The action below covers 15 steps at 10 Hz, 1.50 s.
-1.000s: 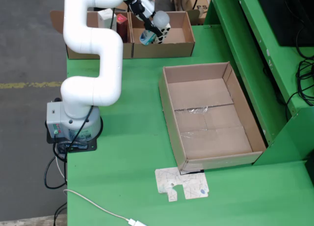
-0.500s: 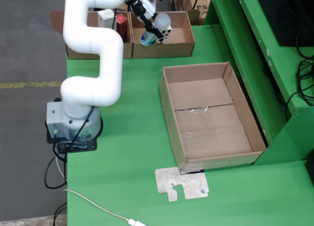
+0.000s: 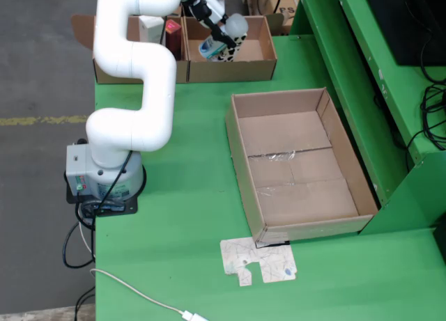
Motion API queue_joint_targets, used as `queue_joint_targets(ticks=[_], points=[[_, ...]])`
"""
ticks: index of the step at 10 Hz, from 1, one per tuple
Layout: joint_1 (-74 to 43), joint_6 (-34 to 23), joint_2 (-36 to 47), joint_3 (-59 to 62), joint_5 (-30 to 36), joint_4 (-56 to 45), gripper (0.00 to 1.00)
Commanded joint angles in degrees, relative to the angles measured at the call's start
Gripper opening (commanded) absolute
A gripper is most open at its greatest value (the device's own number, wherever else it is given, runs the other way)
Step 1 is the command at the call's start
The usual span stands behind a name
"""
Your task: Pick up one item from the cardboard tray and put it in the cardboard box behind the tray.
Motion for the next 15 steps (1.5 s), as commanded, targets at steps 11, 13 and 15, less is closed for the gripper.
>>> queue_joint_targets(ticks=[11,13,15], points=[[0.8,6.6,5.6,0.4,3.2,-11.6,0.00],[1.0,8.3,-2.7,20.3,3.6,-24.6,0.00],[1.3,8.9,-5.3,26.4,3.7,-28.5,0.00]])
